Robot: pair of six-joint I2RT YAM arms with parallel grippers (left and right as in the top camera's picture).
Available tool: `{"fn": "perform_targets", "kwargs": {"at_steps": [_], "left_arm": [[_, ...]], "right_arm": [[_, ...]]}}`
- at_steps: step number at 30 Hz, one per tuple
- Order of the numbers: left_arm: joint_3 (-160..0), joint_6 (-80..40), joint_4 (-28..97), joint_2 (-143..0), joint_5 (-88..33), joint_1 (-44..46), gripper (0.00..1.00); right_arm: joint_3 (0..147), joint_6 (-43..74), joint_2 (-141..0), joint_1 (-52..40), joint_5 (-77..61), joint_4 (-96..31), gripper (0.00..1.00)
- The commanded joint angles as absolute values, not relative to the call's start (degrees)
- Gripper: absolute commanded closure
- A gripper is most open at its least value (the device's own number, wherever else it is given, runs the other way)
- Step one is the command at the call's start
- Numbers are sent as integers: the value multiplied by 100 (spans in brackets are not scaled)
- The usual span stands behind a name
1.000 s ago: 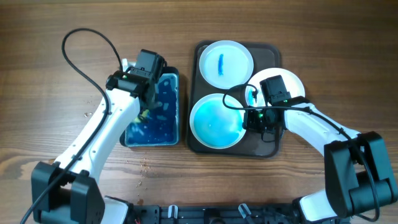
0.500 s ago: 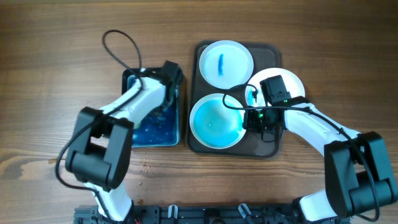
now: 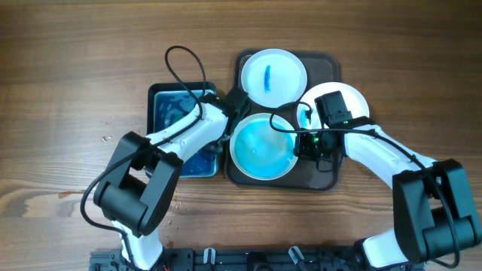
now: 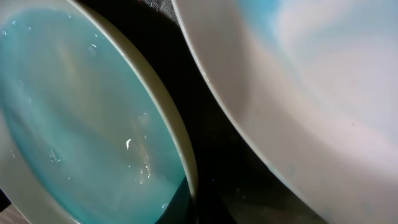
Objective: Clean dirty plates on tray and stack at the side
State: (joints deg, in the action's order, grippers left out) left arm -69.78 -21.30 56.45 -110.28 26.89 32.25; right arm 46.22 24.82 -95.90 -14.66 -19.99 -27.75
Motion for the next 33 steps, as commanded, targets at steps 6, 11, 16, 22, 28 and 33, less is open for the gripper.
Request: {"fn": "perform_targets", "kwargs": {"at_steps": [6,11,16,22,28,33], "left_arm": [[-8007,-2156,6012,-10132,666,3050,16],[-8005,-2342,6049,-9668,-158,2344,15],[-8005,-2333,6160,-9581,-786,1337,4],[-8005,-2272,6235,-9581,-834,462,0],[-8005,-2327,6160,-9581,-552,-19,0],[-8005,-2554,5782,-9581,-530,-572,0]], "right_arm": [[4477,2414,-9789,-1428,-1542,-2788,96],[4488,2060,-9789,-1428,-1610,-2720,96],[5072,2040,-9703,-1424,-1514,-3426,96],[6042,1739,-9233,-1431,-1435,-4348,96],[7422,1476,-9091,-1619,-1184,-5697,96],[8311,1570,-9096,-2368,-419,-6042,96]]}}
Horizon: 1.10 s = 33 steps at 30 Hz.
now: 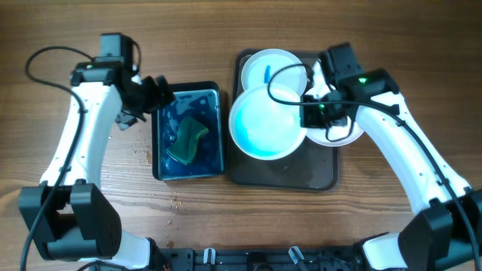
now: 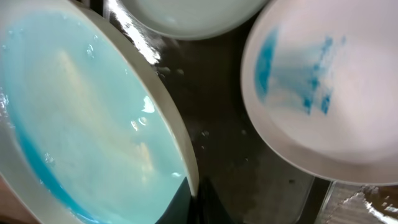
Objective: Clean dirty plates on tray and stack at the side
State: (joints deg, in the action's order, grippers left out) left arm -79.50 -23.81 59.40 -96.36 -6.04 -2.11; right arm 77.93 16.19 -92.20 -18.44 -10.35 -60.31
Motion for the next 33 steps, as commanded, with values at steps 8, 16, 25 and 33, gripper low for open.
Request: {"fn": "perform_targets", "kwargs": {"at_steps": [8,16,25,33], "left_arm": [[-8005,-2554,5701,-9581,-530,-976,0],[-8005,-2554,5701,-9581,-530,-976,0],[-8005,-2554,5701,-9581,-530,-976,0],[-8005,-2554,5701,-9581,-530,-976,0]], "right_arm": [[8416,1688,-9338,-3918,1811,-4412,96],[8414,1651,-9662,-4925,3688,-3524,96],[8416,1129,-9664,-5457,4727,-3448,96],[8414,333,-9664,-5986,5815,-3389,96]]}}
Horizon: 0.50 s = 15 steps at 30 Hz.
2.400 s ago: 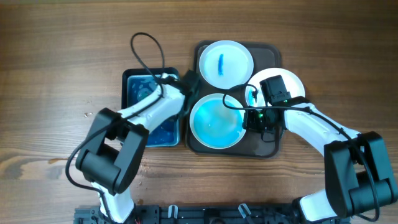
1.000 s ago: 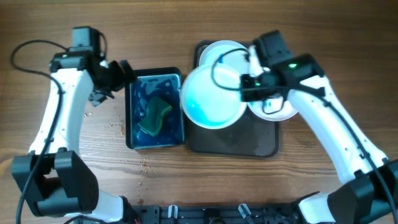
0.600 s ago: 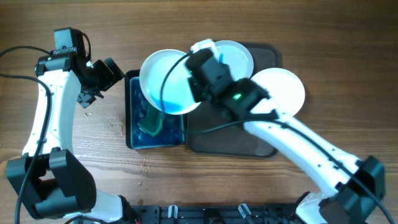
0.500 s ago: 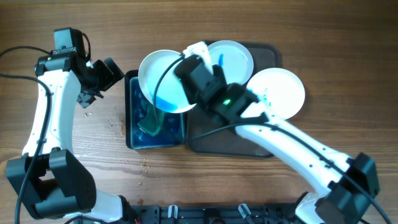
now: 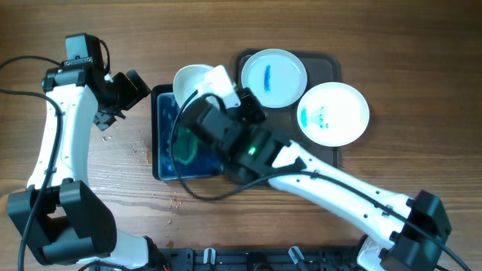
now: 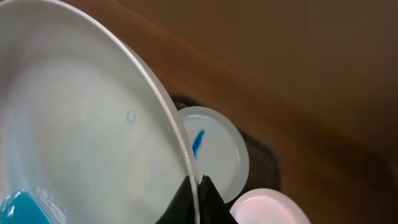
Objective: Clean dirty plates on tray and stack at the side
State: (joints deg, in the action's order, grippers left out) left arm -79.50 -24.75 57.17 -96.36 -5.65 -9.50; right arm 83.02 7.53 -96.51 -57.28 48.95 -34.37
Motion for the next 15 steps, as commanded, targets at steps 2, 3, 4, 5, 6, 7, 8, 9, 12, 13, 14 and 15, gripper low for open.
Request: {"fn": "perform_targets", "kwargs": {"at_steps": [2,3,4,5,6,7,8,9,12,13,14,15], "left_arm": [[-8005,-2554,5701,-9581,-530,-976,0],[-8005,-2554,5701,-9581,-530,-976,0],[-8005,-2554,5701,-9581,-530,-976,0],[-8005,-2554,5701,-9581,-530,-976,0],[-8005,-2554,5701,-9581,-530,-976,0],[-8005,-2554,5701,-9581,-530,-976,0],[-8005,-2554,5701,-9581,-530,-976,0],[-8005,-2554,5701,-9581,-530,-976,0],[-8005,-2554,5701,-9581,-530,-976,0],[-8005,-2554,5701,-9581,-530,-976,0],[-8005,-2554,5701,-9581,-530,-976,0],[-8005,-2554,5701,-9581,-530,-976,0]], "right_arm": [[8414,296,-9664,-6123,6005,-3387,96],[8414,294,-9664,-6176,6106,-3387,96],[8414,298,-9664,-6226,6224,-3382,96],[8414,298,-9664,-6272,6348,-3361,96],[8414,294,-9664,-6320,6460,-3332,96],[8414,292,-9664,-6366,6536,-3295,96],[8414,266,-9664,-6401,6573,-3260,96],[8414,121,-9664,-6462,6569,-3205,96],[8414,-49,-9666,-6622,6604,-3085,96],[8414,-99,-9666,-6678,6630,-3063,96],[8414,-158,-9664,-6733,6632,-3048,95],[8414,-152,-9666,-6785,6657,-3050,96]]}}
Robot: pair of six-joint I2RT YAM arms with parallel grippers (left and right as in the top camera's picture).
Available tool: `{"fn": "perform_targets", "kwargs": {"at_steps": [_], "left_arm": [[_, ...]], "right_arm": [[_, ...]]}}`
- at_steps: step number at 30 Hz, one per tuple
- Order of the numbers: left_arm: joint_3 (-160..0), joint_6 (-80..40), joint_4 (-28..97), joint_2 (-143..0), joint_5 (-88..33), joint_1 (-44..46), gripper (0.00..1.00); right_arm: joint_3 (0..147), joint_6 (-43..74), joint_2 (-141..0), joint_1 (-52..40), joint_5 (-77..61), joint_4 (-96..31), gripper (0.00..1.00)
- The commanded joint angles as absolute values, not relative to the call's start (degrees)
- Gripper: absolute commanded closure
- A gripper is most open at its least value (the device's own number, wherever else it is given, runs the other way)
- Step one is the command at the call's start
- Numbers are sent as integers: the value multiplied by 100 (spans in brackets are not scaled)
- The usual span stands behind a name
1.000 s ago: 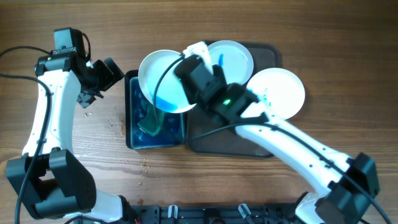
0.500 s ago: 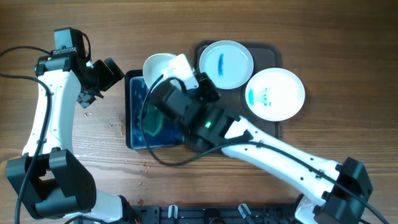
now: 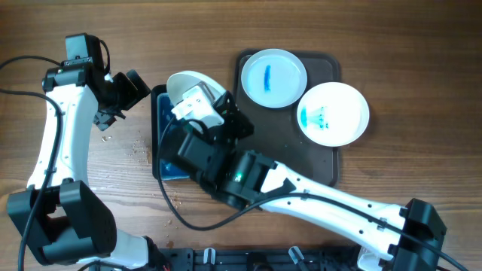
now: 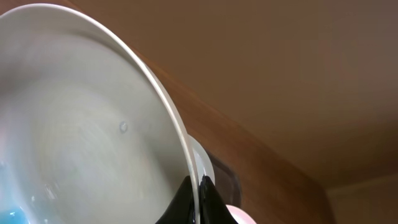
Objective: Clean dirty plates on tray and stack at the side
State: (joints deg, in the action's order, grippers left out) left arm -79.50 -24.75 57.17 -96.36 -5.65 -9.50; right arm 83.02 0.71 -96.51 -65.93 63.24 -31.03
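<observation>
A large white plate point(image 3: 184, 83) is tilted on edge over the tub of blue water point(image 3: 159, 128). My right gripper point(image 4: 194, 198) is shut on its rim, and the plate's face point(image 4: 81, 124) looks mostly white with blue liquid at its low edge. Two smaller plates lie on the dark tray point(image 3: 320, 169): one with a blue streak point(image 3: 273, 77), one with a blue smear point(image 3: 334, 113). My left gripper point(image 3: 132, 86) hovers open just left of the tub, holding nothing. The sponge is hidden under my right arm.
My right arm point(image 3: 301, 196) runs from the front right across the tray's front left corner and covers most of the tub. Water drops speckle the wooden table point(image 3: 135, 150) left of the tub.
My right wrist has shifted a little left and toward the table's front, and the plate now stands steeper over the tub. The left arm has not moved.
First the large plate lay on the tray under blue liquid, left gripper at it, right gripper at its rim. Then my right gripper held it raised over the tray, the left arm was left of the tub and a green sponge lay there. Then and now, it tilts over the tub.
</observation>
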Motion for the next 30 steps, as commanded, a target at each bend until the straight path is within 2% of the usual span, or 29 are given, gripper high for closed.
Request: {"fn": "perform_targets", "kwargs": {"at_steps": [1,10,30], "left_arm": [[-8005,-2554,5701,-9581,-530,-976,0],[-8005,-2554,5701,-9581,-530,-976,0],[-8005,-2554,5701,-9581,-530,-976,0]], "right_arm": [[8414,-154,-9666,-6834,6657,-3052,96],[8414,-458,-9666,-7347,7177,-3046,96],[8414,-451,-9666,-7365,7273,-2764,96]]}}
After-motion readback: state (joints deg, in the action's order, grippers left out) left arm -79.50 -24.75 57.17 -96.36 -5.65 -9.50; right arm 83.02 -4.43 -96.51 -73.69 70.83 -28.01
